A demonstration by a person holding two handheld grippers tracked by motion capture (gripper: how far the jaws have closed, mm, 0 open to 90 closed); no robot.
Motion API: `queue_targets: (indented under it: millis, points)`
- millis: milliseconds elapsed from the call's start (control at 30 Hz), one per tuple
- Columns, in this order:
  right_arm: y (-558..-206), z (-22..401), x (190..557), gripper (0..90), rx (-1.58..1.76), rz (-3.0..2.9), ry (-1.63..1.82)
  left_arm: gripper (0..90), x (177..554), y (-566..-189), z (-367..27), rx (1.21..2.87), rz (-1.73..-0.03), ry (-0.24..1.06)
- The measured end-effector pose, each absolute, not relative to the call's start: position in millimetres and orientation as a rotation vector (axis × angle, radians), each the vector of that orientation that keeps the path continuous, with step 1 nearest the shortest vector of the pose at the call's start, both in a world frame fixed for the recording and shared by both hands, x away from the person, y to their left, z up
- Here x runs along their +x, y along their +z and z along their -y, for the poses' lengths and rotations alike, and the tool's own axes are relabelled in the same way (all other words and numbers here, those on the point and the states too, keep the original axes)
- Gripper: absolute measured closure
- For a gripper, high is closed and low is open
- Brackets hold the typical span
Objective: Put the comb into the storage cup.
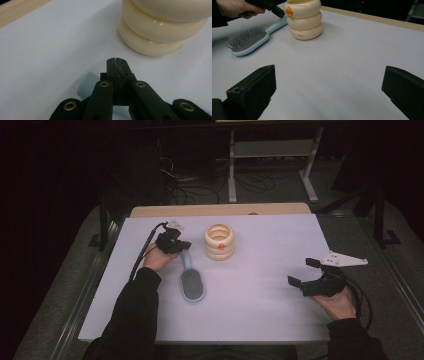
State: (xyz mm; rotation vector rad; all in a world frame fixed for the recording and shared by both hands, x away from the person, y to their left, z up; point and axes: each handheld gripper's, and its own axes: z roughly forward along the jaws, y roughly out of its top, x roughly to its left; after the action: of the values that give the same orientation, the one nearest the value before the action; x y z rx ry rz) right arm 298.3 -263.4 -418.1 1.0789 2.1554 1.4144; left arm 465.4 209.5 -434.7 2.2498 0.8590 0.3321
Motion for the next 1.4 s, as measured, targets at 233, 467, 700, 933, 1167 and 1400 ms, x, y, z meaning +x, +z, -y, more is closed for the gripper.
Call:
queue_targets:
  millis: [233, 467, 700, 933, 1167, 1400]
  points:
    - [-418.9, 261.9, 298.8, 0.0, 1.069, -2.171, 1.409, 90.0, 469.1, -441.1, -209.4, 2.241, -0.901, 0.321]
    - [-419.0, 262.1, 298.6, 0.0, 1.071, -2.172, 1.410, 90.0, 470.4, -442.5, -210.9, 2.262, -0.888, 0.357]
    - [-418.5, 262.7, 297.9, 0.0, 1.071, -2.165, 1.410, 90.0, 469.2, -450.2, -210.1, 2.325, -0.895, 0.364]
    - [-418.7, 262.4, 297.6, 0.0, 1.072, -2.168, 1.407, 90.0, 466.2, -448.4, -216.6, 2.342, -0.894, 0.379]
    - [-418.5, 262.0, 297.4, 0.0, 1.067, -2.168, 1.404, 90.0, 462.9, -451.5, -225.8, 2.337, -0.909, 0.366]
    - [-418.8, 262.0, 297.5, 0.0, 1.069, -2.168, 1.399, 90.0, 455.8, -452.0, -228.2, 2.328, -0.887, 0.374]
